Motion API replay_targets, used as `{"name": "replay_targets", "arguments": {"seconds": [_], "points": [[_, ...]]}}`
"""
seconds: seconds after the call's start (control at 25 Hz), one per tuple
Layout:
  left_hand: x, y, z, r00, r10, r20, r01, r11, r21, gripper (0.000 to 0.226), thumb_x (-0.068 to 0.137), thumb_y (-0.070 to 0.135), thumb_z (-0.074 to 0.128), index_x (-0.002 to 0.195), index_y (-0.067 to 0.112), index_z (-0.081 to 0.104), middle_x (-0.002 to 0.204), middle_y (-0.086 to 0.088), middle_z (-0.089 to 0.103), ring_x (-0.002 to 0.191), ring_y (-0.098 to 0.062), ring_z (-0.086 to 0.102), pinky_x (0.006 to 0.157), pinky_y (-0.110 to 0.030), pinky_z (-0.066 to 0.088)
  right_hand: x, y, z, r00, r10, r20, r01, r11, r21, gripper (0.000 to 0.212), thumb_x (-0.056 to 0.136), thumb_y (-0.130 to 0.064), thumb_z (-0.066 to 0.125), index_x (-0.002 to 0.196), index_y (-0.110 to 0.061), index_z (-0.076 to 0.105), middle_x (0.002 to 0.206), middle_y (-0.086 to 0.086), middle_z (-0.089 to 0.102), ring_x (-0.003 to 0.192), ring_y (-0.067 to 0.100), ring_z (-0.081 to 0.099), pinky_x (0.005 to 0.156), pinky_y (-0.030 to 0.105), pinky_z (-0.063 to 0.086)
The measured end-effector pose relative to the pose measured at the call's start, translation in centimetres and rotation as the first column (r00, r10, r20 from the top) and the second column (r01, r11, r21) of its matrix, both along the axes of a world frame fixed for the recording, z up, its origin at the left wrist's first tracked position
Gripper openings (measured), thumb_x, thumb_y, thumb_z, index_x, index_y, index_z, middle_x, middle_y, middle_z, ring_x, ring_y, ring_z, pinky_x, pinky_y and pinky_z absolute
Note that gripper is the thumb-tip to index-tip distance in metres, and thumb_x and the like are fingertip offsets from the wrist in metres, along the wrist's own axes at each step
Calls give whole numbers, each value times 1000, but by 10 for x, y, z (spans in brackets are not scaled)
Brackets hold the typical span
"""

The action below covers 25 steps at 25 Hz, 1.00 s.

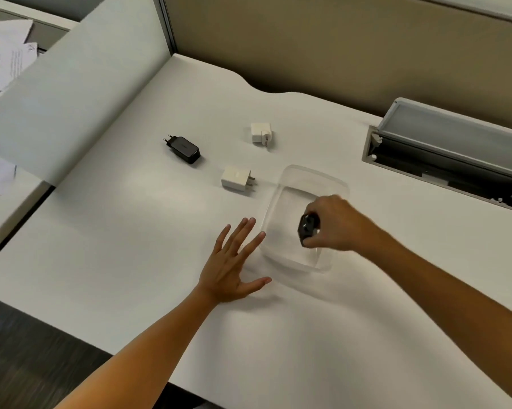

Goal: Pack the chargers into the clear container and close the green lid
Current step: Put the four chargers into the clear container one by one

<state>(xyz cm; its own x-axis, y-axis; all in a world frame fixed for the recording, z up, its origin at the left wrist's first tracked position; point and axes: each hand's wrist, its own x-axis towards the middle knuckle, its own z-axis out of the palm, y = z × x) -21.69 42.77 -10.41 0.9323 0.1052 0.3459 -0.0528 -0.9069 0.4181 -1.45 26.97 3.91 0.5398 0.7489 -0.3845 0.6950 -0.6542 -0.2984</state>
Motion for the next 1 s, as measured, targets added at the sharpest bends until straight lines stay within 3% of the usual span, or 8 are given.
{"name": "replay_targets", "arguments": {"seconds": [0.08, 0.2, 0.36, 0.48, 0.6, 0.88, 1.0], "points": [[0, 0, -3, 1000, -12, -12, 12, 999, 37, 92, 87, 64, 58, 159, 29, 13, 168, -4, 14, 154, -25, 18, 122, -55, 19, -17, 11, -19, 998, 61, 14, -58, 991, -121, 30, 63, -28, 77, 77, -7, 60, 85, 8, 60, 71, 22, 55, 55, 31, 44], [2, 0, -4, 999, -1, -45, 4, 998, 56, 86, 91, 63, 53, 159, 30, 12, 168, -2, 16, 155, -24, 16, 121, -55, 19, -28, 25, -33, 996, 92, 20, -88, 983, -160, 29, 69, -26, 75, 72, -8, 53, 87, 9, 56, 68, 22, 52, 49, 28, 36], [2, -1, -6, 996, -3, -84, 5, 999, 34, 84, 93, 63, 50, 159, 30, 11, 168, 0, 14, 155, -22, 15, 123, -50, 18, -28, 29, -41, 990, 143, 5, -140, 971, -197, 31, 81, -32, 72, 95, -5, 67, 99, 9, 62, 86, 26, 62, 68, 35, 51], [3, 0, -8, 994, 3, -107, 0, 1000, 25, 82, 94, 62, 48, 159, 30, 10, 168, 3, 11, 155, -19, 14, 125, -45, 17, -24, 23, -40, 991, 88, -100, -103, 981, -165, 41, 89, -41, 66, 120, -14, 64, 114, 4, 59, 101, 24, 60, 76, 31, 47], [2, -1, -8, 992, 15, -123, -12, 1000, 18, 80, 95, 62, 46, 159, 32, 9, 168, 4, 12, 155, -17, 15, 125, -43, 17, -22, 18, -41, 983, 25, -183, -51, 989, -138, 39, 95, -37, 60, 129, -19, 62, 119, 4, 59, 105, 23, 59, 83, 32, 48], [0, -5, -2, 993, 14, -116, -15, 1000, -14, 78, 95, 62, 43, 158, 35, 5, 164, 2, 23, 153, -15, 22, 123, -43, 24, -23, 15, -42, 971, -50, -234, 9, 985, -171, 34, 95, -33, 59, 126, -20, 65, 122, 1, 66, 104, 21, 63, 87, 31, 51], [-1, -3, 0, 997, 6, -79, -12, 998, -69, 79, 95, 58, 46, 159, 28, 10, 165, -1, 24, 153, -15, 22, 124, -39, 19, -15, 20, -28, 981, -122, -150, 116, 992, -51, 27, 93, -33, 61, 116, -22, 71, 114, -2, 70, 99, 19, 67, 87, 34, 54]]}}
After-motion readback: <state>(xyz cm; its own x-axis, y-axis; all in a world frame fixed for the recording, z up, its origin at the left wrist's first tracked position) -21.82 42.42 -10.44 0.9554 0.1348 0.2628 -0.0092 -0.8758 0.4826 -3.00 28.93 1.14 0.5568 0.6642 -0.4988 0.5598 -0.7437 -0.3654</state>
